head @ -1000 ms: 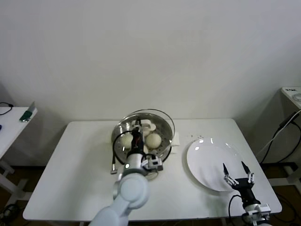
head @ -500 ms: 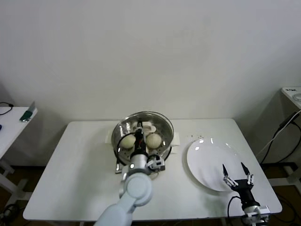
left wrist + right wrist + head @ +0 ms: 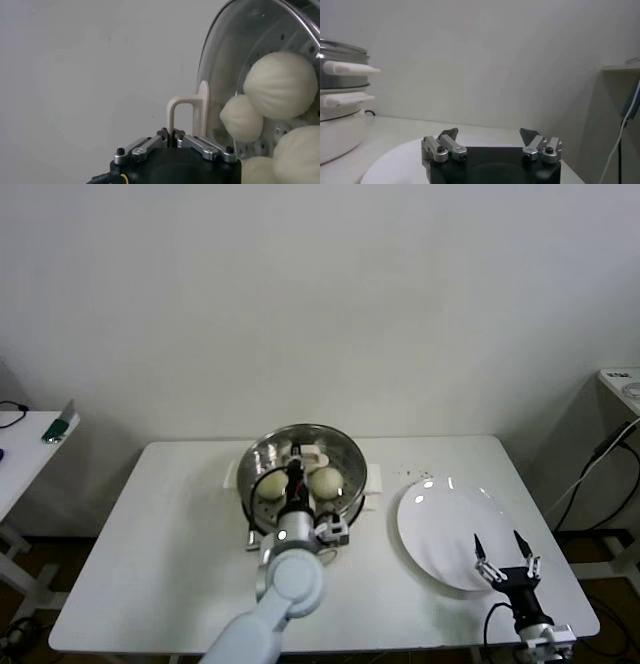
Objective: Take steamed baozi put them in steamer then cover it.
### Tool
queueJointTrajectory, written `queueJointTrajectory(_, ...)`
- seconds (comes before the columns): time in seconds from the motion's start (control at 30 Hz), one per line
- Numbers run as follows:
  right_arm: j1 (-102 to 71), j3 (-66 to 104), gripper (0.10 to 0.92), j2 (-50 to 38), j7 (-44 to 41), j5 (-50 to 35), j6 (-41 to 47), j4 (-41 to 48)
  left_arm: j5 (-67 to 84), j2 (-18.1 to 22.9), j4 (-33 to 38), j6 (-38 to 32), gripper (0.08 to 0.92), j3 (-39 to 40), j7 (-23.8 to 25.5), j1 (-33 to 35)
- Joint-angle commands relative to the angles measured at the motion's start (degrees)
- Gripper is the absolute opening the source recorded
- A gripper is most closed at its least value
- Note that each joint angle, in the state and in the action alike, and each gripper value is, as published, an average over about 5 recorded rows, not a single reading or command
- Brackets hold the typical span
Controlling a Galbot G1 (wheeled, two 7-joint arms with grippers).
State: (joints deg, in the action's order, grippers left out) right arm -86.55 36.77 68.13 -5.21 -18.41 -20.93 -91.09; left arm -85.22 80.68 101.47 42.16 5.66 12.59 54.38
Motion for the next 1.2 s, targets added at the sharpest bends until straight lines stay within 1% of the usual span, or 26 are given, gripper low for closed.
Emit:
queueJointTrajectory(0.03, 0.1, 0.0, 0.823, 0.3, 0.0, 0.1, -0.3, 0.3, 0.6, 0.4, -1.2, -0.6, 0.141, 0.2, -0.4, -0.3)
queueJointTrajectory(0.4, 0.4, 0.1, 0.823, 0.7, 0.3, 0.6, -1.0, 0.7, 0.9, -0.1, -1.6, -0.9, 0.141, -0.2, -0.5, -0.2)
queueJointTrajectory(0.57, 0.3, 0.0, 0.823, 0.7, -0.1, 0.8, -0.9, 0.5, 1.9, -1.2, 0.7, -0.2, 0.141, 0.0, 0.0, -0.2)
queueJointTrajectory(0.63, 0.2, -0.1, 0.823, 0.6, -0.5, 0.9, -0.5, 0.4, 2.9, -1.9, 2.1, 0.1, 0.154, 0.2, 0.6, -0.1)
queueJointTrajectory(0.77, 0.0, -0.3, 0.823, 0.3, -1.4, 1.0, 0.6, 0.0, 5.5, -3.9, 5.4, 0.9, 0.242, 0.4, 2.2, 0.5)
queueJointTrajectory(0.87, 0.0, -0.5, 0.823, 0.3, -1.7, 1.2, 1.4, -0.3, 7.0, -5.8, 8.7, 1.2, 0.328, 0.2, 2.8, 1.9)
queueJointTrajectory(1.0, 0.0, -0.7, 0.823, 0.4, -1.9, 1.5, 1.8, -0.3, 10.1, -8.5, 14.8, 1.6, 0.450, -0.6, 2.6, 5.0)
queueJointTrajectory(1.1, -0.1, -1.1, 0.823, 0.5, -1.4, 0.9, 2.7, -0.6, 13.8, -10.7, 20.2, 0.6, 0.536, -2.8, 0.2, 8.9)
queueJointTrajectory(1.2, -0.5, -1.7, 0.823, 0.5, 0.6, -1.2, 3.4, -1.6, 19.0, -12.5, 24.7, -3.1, 0.623, -7.5, -5.2, 14.7)
